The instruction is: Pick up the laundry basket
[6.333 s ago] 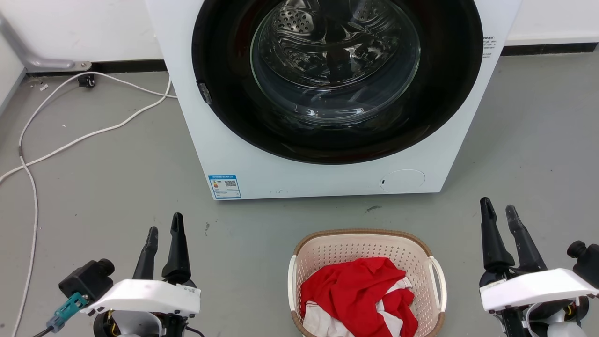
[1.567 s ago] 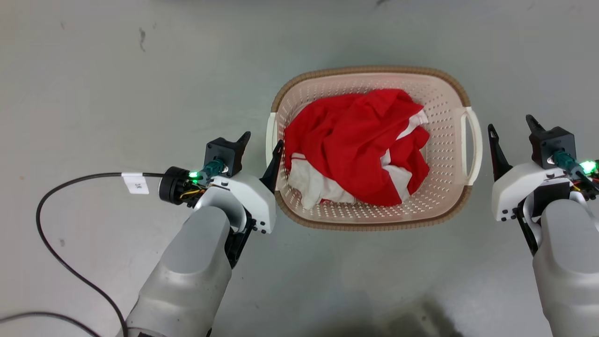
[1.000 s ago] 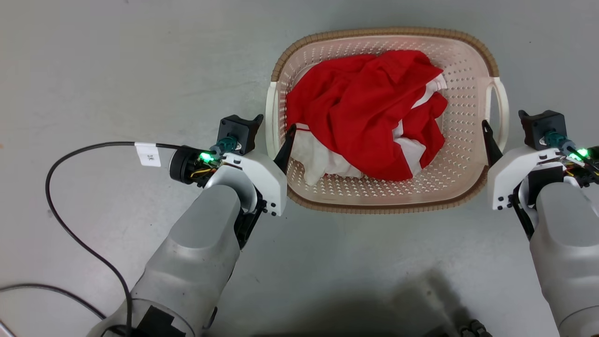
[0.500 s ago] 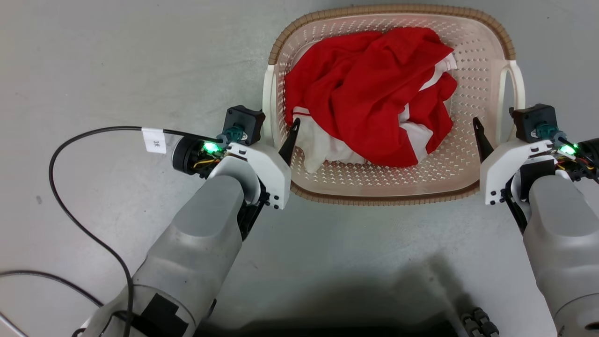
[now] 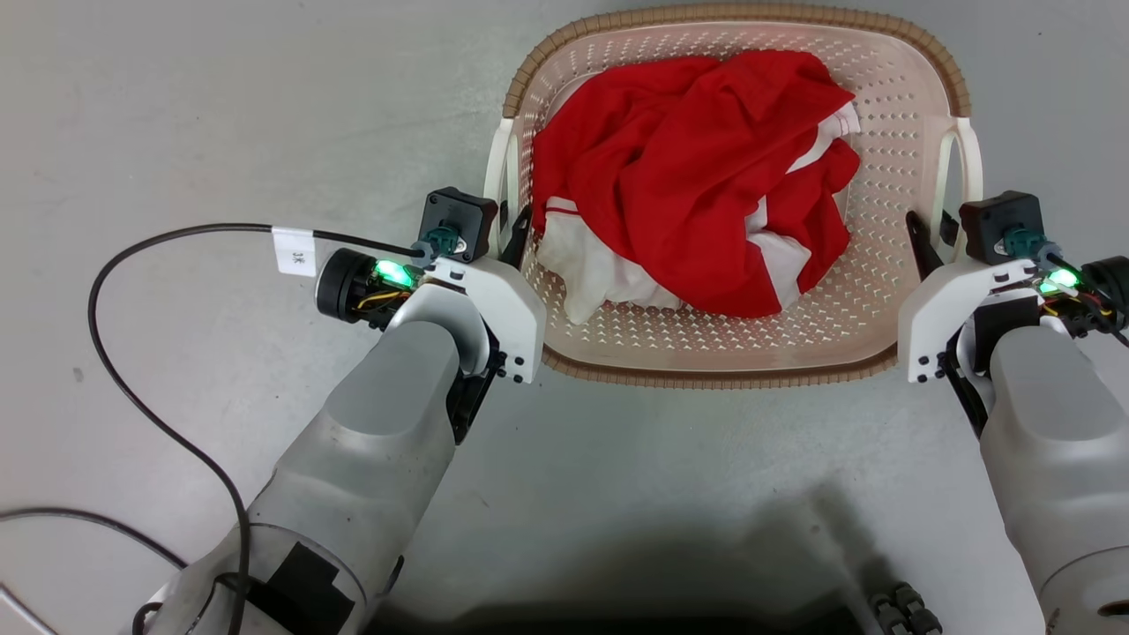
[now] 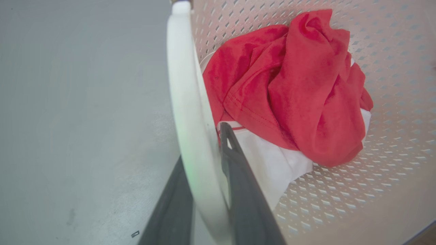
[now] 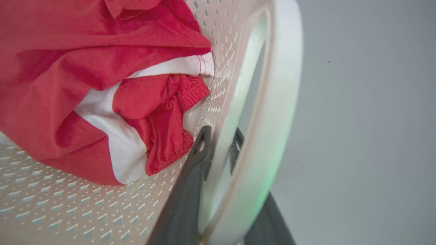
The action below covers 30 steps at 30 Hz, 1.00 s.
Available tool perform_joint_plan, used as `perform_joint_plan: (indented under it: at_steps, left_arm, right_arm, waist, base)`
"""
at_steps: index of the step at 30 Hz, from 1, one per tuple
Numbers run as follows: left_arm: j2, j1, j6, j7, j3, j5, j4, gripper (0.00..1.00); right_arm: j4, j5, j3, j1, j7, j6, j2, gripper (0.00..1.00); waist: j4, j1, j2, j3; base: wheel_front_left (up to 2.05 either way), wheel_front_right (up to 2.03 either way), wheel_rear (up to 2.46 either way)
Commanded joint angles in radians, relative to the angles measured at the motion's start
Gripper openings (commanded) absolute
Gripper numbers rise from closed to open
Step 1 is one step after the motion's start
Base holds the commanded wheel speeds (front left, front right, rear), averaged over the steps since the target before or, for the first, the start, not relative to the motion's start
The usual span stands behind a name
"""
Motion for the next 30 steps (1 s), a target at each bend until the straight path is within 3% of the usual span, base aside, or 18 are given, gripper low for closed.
perform_joint_plan:
  at_steps: [1, 7, 20, 30]
  left_arm:
    - [-0.007, -0.014, -0.012, -0.009, -0.015, 0.001, -0.012, 0.0]
    - [-0.007, 0.014, -0.02, -0.009, -0.041, -0.032, 0.0, 0.0]
    - [-0.01, 0.115, -0.048, 0.017, -0.122, -0.163, 0.071, 0.0]
    - [-0.012, 0.19, -0.061, 0.086, -0.153, -0.237, 0.114, 0.0]
  right_arm:
    - [0.006, -0.009, 0.008, -0.001, 0.0, -0.001, -0.005, 0.0]
    - [0.03, -0.012, 0.024, 0.017, 0.0, -0.001, 0.004, 0.0]
    - [0.112, -0.004, 0.118, 0.083, 0.003, -0.001, 0.044, 0.0]
    - [0.122, 0.046, 0.212, 0.169, 0.065, 0.001, 0.082, 0.0]
  waist:
    - [0.001, 0.0, 0.0, -0.01]
    - [0.001, 0.0, 0.0, -0.064]
    - [0.024, 0.0, 0.0, -0.315]
    - [0.028, 0.0, 0.0, -0.498]
  base:
    - [0.0, 0.0, 0.0]
    - [0.0, 0.0, 0.0]
    - [0.0, 0.0, 0.0]
    - [0.0, 0.0, 0.0]
